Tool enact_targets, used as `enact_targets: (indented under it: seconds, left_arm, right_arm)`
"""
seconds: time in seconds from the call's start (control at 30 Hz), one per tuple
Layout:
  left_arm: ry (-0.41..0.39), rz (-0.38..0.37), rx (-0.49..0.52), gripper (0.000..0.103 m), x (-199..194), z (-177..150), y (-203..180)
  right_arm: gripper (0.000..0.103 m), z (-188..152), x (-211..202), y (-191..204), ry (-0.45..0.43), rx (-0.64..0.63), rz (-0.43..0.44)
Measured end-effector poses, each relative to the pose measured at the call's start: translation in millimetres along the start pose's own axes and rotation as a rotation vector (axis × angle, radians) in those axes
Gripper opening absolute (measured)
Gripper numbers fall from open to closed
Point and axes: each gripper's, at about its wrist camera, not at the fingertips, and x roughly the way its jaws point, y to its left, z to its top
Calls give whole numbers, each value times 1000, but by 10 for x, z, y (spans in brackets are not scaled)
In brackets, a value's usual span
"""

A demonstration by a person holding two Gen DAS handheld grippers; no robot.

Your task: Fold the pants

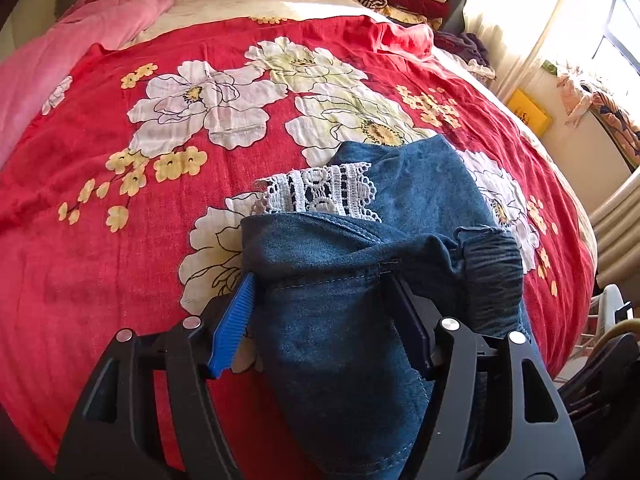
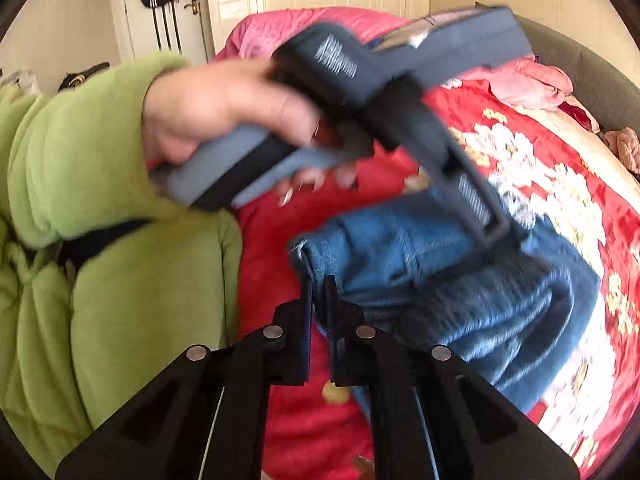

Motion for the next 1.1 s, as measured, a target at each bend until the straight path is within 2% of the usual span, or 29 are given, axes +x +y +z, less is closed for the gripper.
enact_targets:
  seconds: [0.13, 0.43, 0.5, 0.57, 0.7, 0.77, 0.93, 1.1]
  left_arm:
    - [-21, 9, -2, 60, -54, -30, -20]
    - [-96, 17, -14, 65, -310, -33, -90]
    - [-106, 18, -17, 68, -364, -38, -101]
    - [-117, 24, -13, 70, -407, -33, -120]
    - [-158, 36, -12, 75, -555, -24, -154]
    - [-170, 41, -10, 77, -614, -22, -183]
    - [-220, 76, 18, 84, -826, -51, -305]
    - [-257, 101, 44, 93, -1006, -68, -409]
  right_arm:
    - [7, -68, 67, -34, -17, 98, -5]
    - [14, -103, -437, -142, -112, 189, -67]
    - [18, -139, -566, -40, -129, 215, -82]
    - [36, -172, -699, -62, -146, 251, -99]
    - [53, -215, -906, -108, -181, 303, -136]
    - [65, -237, -1012, -142, -200, 328, -172]
    - [76, -270, -1224, -300, -257, 406, -248]
    - [76, -262, -1426, -411, -315, 464, -315]
